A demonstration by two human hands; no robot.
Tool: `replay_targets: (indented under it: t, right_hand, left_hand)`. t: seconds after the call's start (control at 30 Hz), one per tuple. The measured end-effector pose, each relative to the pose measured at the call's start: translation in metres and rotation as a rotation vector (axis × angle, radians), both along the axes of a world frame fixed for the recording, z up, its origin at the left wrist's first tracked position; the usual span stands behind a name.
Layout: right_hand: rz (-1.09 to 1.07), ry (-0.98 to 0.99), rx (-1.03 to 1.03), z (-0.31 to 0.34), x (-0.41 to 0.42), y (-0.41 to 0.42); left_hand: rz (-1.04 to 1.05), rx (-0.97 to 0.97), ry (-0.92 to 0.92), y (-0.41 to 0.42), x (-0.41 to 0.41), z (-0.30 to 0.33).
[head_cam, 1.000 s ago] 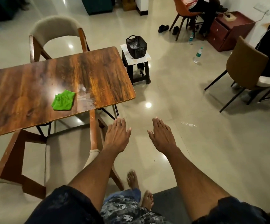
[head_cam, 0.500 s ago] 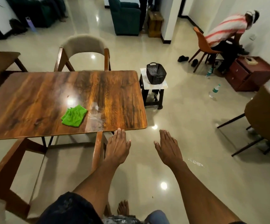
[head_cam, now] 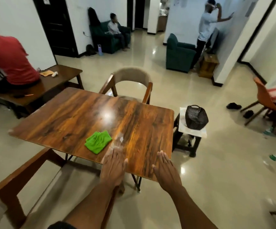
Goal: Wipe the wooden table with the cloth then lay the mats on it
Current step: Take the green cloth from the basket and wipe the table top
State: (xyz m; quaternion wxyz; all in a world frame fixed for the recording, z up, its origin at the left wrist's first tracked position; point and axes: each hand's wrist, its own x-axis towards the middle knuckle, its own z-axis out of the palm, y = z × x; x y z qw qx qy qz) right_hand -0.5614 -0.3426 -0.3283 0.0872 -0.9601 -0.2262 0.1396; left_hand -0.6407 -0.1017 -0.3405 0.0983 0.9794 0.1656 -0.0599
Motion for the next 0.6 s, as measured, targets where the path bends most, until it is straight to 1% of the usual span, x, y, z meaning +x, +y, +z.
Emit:
replay_targets:
  t: [0.13, 0.23, 0.4, 0.6]
  right_hand:
    - [0.092, -0.028, 0.067, 0.032, 0.055, 0.027]
    - [0.189, -0.063, 0.049, 0.04, 0.08, 0.042]
    - [0.257, -0.003, 0.058, 0.03, 0.104, 0.068]
    - [0.244, 0.059, 0.026, 0.004, 0.128, 0.094]
  left_hand:
    - [0.089, 0.003, -0.064, 0.004, 0.032, 0.043]
    - [0.133, 0.025, -0.052, 0.005, 0.043, 0.051]
    - [0.198, 0.021, -0.076, 0.019, 0.04, 0.03]
    - [0.261, 0.016, 0.0, 0.068, 0.052, -0.013]
